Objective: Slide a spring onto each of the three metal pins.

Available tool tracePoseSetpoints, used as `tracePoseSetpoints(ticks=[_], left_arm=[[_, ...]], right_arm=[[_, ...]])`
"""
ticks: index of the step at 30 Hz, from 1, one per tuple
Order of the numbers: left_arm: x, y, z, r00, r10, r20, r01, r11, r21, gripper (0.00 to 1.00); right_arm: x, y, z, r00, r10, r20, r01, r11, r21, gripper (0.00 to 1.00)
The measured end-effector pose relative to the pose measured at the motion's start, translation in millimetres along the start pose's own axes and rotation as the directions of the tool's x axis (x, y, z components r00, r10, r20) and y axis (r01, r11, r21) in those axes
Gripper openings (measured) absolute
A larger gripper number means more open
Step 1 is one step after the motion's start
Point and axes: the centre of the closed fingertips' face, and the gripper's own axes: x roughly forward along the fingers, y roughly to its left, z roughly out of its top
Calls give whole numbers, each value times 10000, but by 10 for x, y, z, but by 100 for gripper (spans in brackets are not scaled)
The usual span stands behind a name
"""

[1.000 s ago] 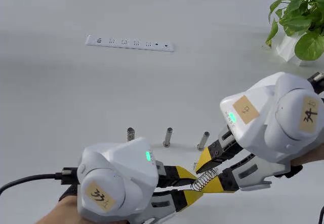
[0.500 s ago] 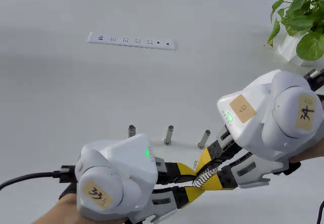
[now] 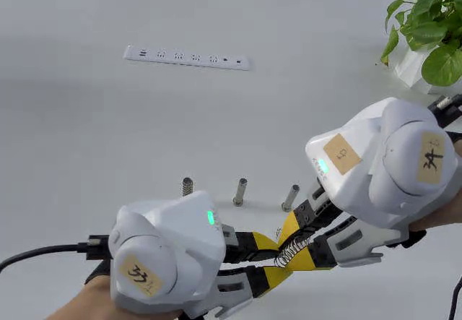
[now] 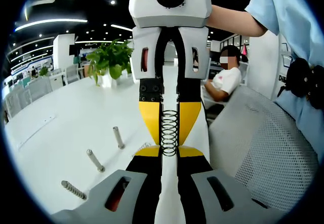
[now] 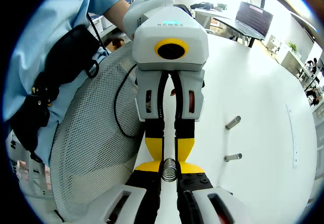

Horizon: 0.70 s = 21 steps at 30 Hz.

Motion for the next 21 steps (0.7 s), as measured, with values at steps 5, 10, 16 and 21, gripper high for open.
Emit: tracePoseSetpoints(ticks=[5, 10, 16, 21], left_arm=[[2, -1, -2, 10000, 29, 7, -29, 10000, 31, 7], [0, -9, -7, 10000, 60, 46, -59, 9999, -120, 7], [-24, 19, -44, 9997, 227, 39, -225, 9991, -373, 11], [-84, 95, -81, 9980, 626, 60, -621, 9963, -592, 21]], right_arm=[[6, 2, -4, 10000, 50, -66, -50, 10000, -12, 7], [12, 9, -5, 9999, 124, -108, -124, 9999, 2, 7], [7, -14, -2, 9999, 80, -88, -81, 9999, -89, 7], [7, -39, -25, 9999, 44, -129, -45, 9999, -117, 7]])
